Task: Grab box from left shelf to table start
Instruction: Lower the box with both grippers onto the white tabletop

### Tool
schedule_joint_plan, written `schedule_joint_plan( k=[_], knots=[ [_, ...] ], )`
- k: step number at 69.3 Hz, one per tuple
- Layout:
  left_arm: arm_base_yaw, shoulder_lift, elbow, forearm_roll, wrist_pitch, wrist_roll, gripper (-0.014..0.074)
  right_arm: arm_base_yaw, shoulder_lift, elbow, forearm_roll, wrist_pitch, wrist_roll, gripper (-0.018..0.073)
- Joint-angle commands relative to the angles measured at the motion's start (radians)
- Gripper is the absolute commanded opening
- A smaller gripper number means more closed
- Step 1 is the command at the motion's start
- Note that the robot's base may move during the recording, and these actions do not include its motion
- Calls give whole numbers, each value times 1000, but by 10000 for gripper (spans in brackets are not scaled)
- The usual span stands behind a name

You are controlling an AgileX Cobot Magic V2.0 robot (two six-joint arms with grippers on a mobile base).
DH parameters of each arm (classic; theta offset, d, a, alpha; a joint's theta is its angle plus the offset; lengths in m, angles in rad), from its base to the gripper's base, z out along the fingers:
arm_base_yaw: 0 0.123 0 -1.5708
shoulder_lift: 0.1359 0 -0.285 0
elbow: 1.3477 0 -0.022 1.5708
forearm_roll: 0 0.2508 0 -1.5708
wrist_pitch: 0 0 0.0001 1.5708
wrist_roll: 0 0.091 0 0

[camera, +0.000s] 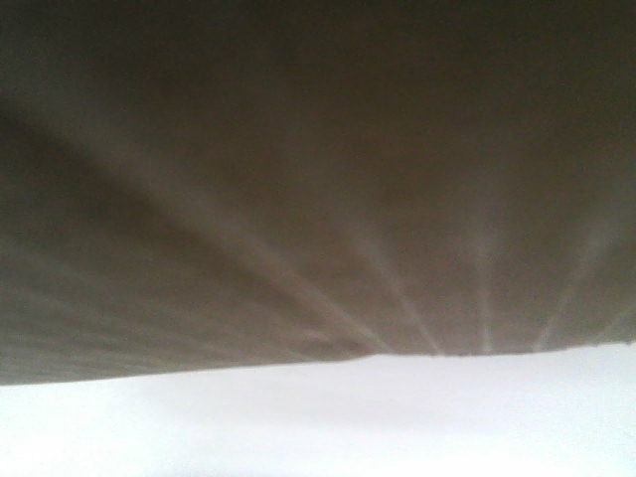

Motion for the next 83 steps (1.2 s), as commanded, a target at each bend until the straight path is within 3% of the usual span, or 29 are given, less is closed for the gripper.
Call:
schedule_joint_plan(
  k=[1, 17, 30, 43, 57, 83],
  knots=[
    [-5, 18, -34, 51, 10, 29, -92, 5, 19, -25, -25, -110, 5, 58],
    [-3, 133, -283, 106, 113, 29, -92, 5, 144, -71, -24, -76, 5, 58],
    [-3, 365, -537, 140, 296, 12, -92, 5, 331, -155, -23, -3, 5, 58],
    [-3, 613, -719, 185, 452, -57, -92, 5, 531, -219, -13, 36, 5, 58],
    [-3, 835, -801, 265, 459, -160, -92, 5, 711, -223, -13, 35, -27, 58],
    [-3, 1142, -808, 270, 401, -167, -91, 5, 995, -223, -13, 22, -111, 58]
  ],
)
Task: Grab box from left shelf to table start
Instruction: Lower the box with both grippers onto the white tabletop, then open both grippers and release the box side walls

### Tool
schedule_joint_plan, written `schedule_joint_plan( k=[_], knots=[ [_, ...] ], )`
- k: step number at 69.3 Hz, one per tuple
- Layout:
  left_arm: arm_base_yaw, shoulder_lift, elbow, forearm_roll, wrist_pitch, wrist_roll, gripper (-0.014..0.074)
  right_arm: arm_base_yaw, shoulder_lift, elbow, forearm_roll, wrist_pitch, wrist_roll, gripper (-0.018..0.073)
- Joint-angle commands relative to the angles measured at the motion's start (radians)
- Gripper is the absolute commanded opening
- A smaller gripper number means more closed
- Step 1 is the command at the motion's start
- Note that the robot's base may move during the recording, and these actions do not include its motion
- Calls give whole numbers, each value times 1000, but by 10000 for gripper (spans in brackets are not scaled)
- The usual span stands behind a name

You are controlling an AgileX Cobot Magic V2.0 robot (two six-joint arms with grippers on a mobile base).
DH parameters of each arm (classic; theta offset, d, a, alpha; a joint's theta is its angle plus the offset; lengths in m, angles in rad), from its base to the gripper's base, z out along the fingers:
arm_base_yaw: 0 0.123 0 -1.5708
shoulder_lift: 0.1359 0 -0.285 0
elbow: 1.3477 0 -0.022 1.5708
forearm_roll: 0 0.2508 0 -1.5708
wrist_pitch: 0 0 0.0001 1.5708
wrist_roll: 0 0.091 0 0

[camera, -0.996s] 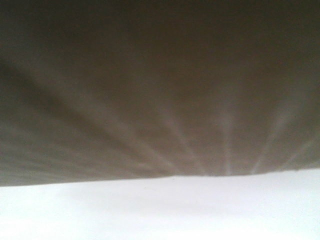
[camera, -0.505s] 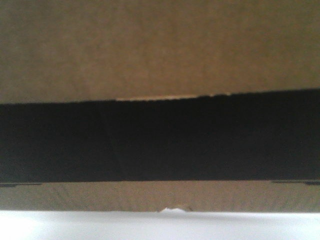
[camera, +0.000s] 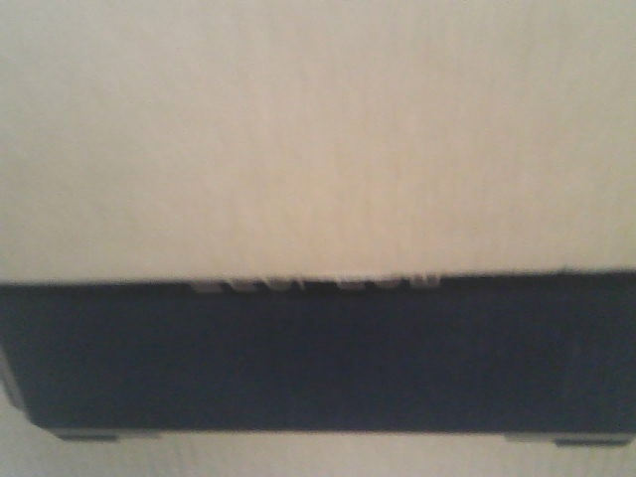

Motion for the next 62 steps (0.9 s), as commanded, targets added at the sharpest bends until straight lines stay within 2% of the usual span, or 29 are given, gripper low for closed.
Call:
schedule_joint_plan(
  k=[1, 8, 14, 19, 24, 30, 36, 40, 45, 50, 62],
  knots=[
    [-3, 40, -41, 43, -117, 1, -90, 0, 37, -39, 60, -103, -33, 58],
    [11, 83, -41, 33, -138, 1, -69, 0, 77, -39, 60, -116, -40, 58],
    [29, 106, -41, 30, -150, 1, 4, 0, 101, -39, 60, -118, -40, 59],
    [52, 117, -41, 16, -157, 1, 104, 0, 113, -39, 60, -116, -40, 61],
    [73, 122, -41, 3, -157, 1, 242, 0, 117, -39, 59, -115, -40, 77],
    [90, 122, -43, -20, -147, 1, 375, 0, 117, -39, 40, -115, -40, 168],
    [102, 122, -53, -33, -121, 1, 467, 0, 117, -39, 21, -115, -40, 361],
    [101, 122, -60, -35, -115, 1, 489, 0, 117, -40, 13, -115, -40, 513],
    [101, 122, -69, -37, -115, 1, 489, 0, 117, -42, -2, -109, -40, 653],
    [101, 122, -81, -42, -108, 1, 489, 0, 113, -44, -14, -104, -40, 627],
    [101, 120, -124, -44, -55, 7, 489, -1, 85, -44, -28, -107, -39, 627]
  ],
)
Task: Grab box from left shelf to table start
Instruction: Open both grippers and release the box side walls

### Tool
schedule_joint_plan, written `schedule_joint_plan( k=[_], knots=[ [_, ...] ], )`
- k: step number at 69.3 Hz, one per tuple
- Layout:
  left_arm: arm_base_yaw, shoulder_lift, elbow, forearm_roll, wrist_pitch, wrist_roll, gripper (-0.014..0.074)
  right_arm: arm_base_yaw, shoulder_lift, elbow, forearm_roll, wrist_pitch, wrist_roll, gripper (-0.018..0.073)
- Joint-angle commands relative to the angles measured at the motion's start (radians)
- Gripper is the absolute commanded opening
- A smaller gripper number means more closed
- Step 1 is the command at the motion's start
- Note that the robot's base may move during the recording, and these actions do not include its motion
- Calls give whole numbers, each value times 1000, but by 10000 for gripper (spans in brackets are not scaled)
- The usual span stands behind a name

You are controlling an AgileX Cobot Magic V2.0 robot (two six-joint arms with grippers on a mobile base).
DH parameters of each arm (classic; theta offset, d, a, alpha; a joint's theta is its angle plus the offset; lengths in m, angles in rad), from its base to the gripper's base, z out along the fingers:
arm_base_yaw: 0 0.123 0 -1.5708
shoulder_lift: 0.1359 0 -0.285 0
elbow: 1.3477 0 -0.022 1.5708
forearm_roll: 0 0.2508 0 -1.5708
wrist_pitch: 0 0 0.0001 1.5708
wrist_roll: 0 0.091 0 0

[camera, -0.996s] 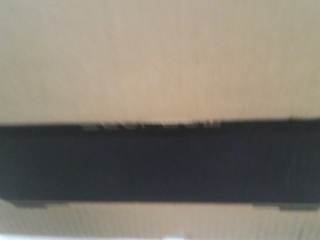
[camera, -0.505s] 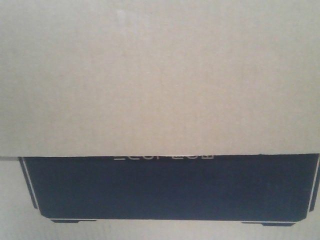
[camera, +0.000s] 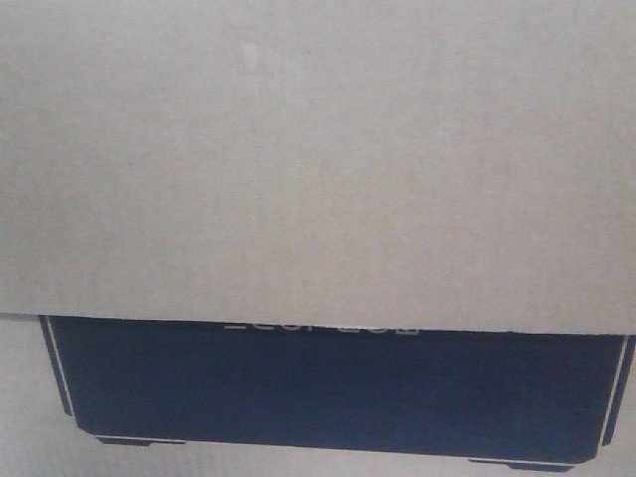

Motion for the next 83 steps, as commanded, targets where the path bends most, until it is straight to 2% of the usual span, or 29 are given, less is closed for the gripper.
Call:
schedule_joint_plan(
  k=[1, 10, 22, 27, 32, 39, 48, 51, 59, 73, 83],
  knots=[
    [3, -28, -63, -7, -3, -4, 489, -1, -47, -40, -9, -46, -12, 627],
    [3, -52, -102, -7, 34, -2, 489, -1, -87, -40, -42, -49, -9, 627],
    [3, -173, -112, -8, 34, -1, 482, -1, -194, -40, -52, -28, -1, 624],
    [3, -225, -112, -8, 34, 12, 459, -1, -243, -40, -52, -15, 28, 616],
    [3, -277, -103, -8, 32, 36, 406, -1, -292, -39, -52, -6, 54, 572],
    [3, -361, -70, -4, 32, 58, 278, -1, -382, -27, -52, 10, 70, 409],
    [3, -468, 26, -4, 13, 72, 102, -1, -513, 37, -54, 9, 69, 96],
    [3, -499, 70, -4, 0, 75, 43, -1, -558, 71, -58, 1, 69, 38],
    [3, -608, 215, -4, -63, 75, -109, -1, -684, 188, -78, -38, 69, 57],
    [3, -798, 469, -4, -241, 75, -93, -1, -913, 396, -81, -122, 68, 57],
    [3, -935, 593, -4, -329, 75, -93, -1, -1052, 499, -81, -182, 68, 57]
  ],
)
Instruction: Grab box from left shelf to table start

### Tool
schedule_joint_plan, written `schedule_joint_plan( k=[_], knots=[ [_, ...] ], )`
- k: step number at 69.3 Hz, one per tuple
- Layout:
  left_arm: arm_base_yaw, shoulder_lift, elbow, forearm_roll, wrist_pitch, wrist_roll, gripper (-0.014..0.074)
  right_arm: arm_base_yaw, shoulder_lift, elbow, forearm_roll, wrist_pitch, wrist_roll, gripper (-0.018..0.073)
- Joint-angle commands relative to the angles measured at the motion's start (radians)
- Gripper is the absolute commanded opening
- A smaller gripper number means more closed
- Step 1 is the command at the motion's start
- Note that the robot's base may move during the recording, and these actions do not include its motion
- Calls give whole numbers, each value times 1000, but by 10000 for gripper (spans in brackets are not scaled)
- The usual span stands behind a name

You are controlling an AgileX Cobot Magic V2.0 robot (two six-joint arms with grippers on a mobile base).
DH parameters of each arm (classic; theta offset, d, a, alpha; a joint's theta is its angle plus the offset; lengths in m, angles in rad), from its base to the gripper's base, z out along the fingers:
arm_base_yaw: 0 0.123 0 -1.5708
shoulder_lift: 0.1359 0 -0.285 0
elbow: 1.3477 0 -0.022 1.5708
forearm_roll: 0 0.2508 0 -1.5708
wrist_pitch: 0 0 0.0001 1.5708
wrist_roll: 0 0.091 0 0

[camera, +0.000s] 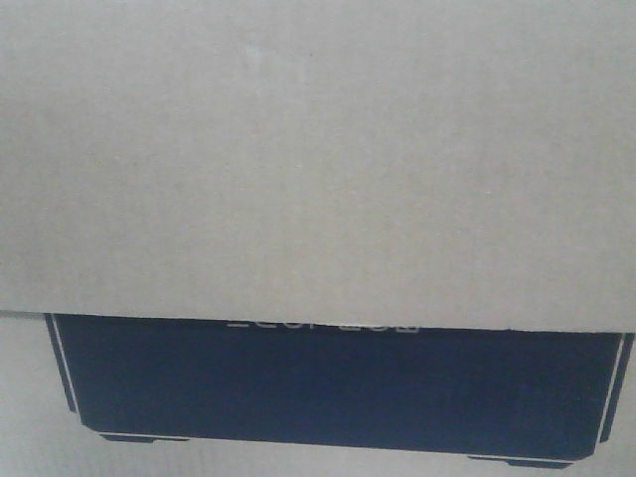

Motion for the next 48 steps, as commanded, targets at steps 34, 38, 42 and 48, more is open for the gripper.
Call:
schedule_joint_plan(
  k=[34, 38, 42, 48],
  knots=[
    [2, -251, 133, 2, -237, 4, -100, -1, -175, 97, -5, -209, -2, 57],
    [2, -251, 133, 2, -237, 4, -100, -1, -175, 97, -5, -209, -2, 57],
    [2, -251, 133, 2, -237, 4, -100, -1, -175, 97, -5, -209, -2, 57],
    [2, -251, 133, 2, -237, 4, -100, -1, -175, 97, -5, -209, -2, 57]
  ],
)
